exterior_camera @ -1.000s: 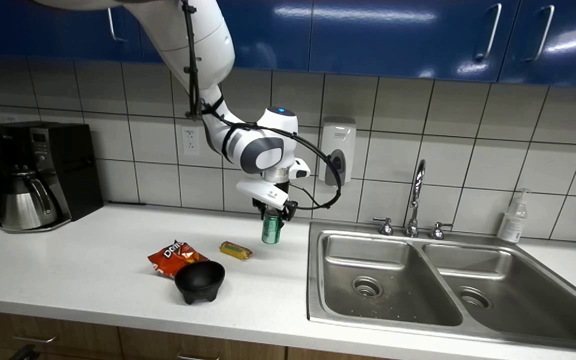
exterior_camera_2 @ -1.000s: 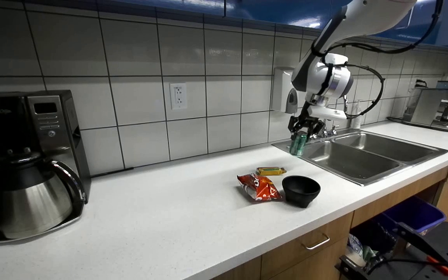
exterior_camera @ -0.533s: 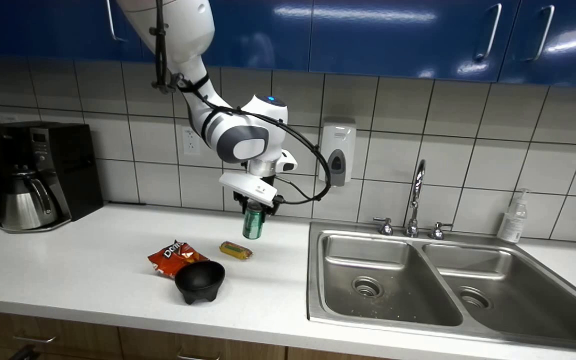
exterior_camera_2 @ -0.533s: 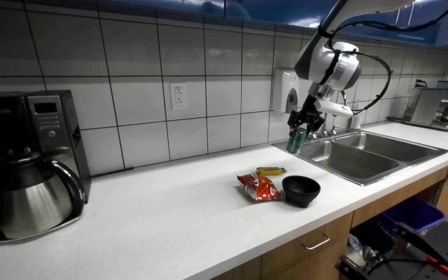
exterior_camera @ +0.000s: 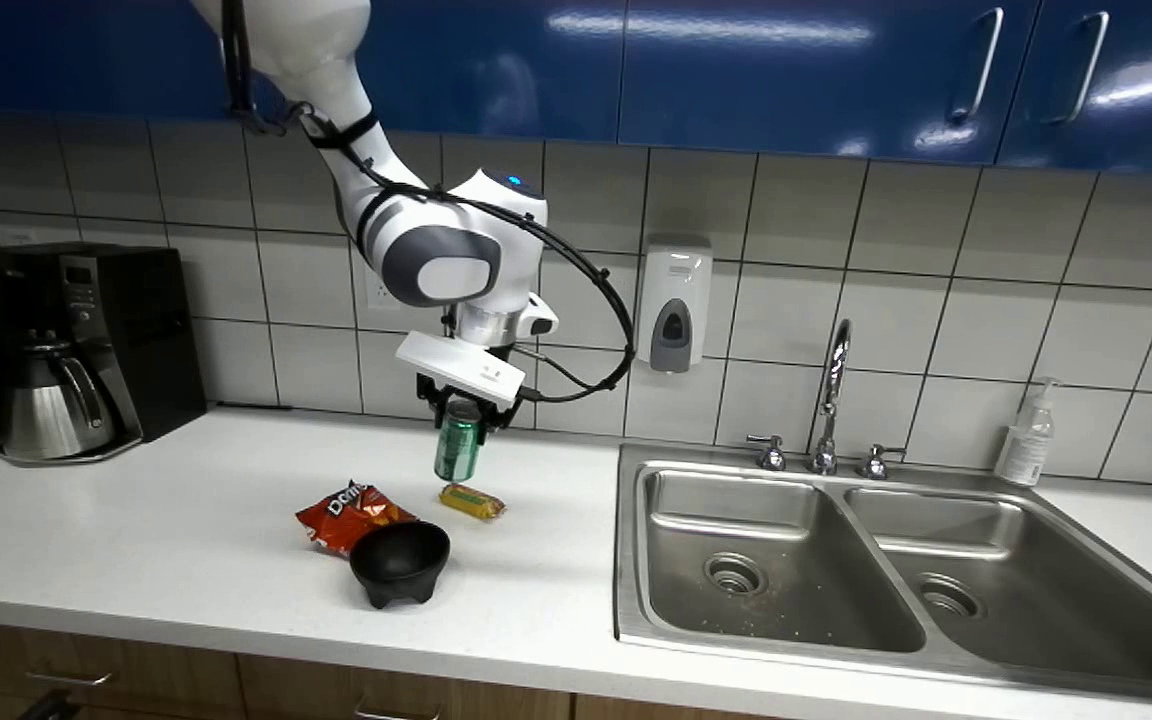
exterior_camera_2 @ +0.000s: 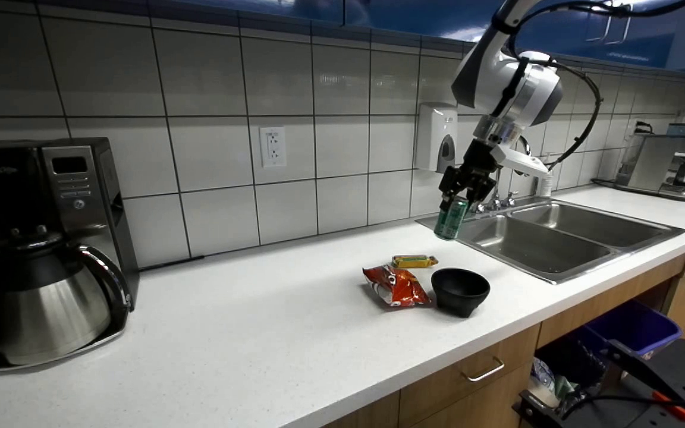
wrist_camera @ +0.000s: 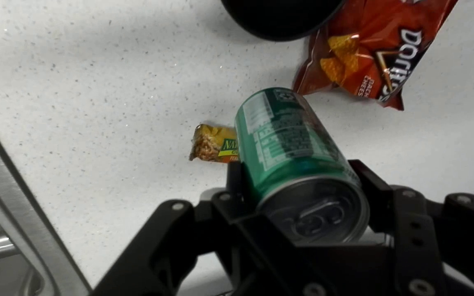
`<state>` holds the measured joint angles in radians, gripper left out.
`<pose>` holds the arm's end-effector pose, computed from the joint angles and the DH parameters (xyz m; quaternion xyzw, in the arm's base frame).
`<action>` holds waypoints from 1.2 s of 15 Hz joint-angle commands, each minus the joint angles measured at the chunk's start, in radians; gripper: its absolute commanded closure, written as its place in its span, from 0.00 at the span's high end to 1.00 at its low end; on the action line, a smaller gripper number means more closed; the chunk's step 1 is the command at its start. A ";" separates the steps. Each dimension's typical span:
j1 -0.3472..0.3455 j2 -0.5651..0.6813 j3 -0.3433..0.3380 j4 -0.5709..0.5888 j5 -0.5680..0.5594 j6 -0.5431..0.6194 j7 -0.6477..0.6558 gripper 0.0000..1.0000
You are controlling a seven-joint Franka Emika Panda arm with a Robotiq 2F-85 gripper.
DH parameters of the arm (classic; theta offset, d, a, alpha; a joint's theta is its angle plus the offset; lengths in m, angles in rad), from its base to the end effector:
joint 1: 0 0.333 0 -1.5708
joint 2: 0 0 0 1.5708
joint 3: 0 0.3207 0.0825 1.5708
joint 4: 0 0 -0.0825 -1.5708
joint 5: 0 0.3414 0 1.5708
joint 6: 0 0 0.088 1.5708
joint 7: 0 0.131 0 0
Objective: Put the green can in the black bowl.
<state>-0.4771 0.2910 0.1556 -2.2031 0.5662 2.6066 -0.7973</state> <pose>0.5143 -0.1773 0.2745 -0.9828 0.0044 -0.1372 0.1231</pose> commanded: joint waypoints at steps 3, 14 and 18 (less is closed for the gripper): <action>0.089 -0.117 -0.075 -0.113 0.014 -0.065 -0.082 0.39; 0.167 -0.146 -0.160 -0.213 0.000 -0.053 -0.167 0.39; 0.181 -0.135 -0.159 -0.224 0.018 -0.034 -0.198 0.39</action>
<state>-0.3169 0.1925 0.0091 -2.3998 0.5653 2.5728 -0.9524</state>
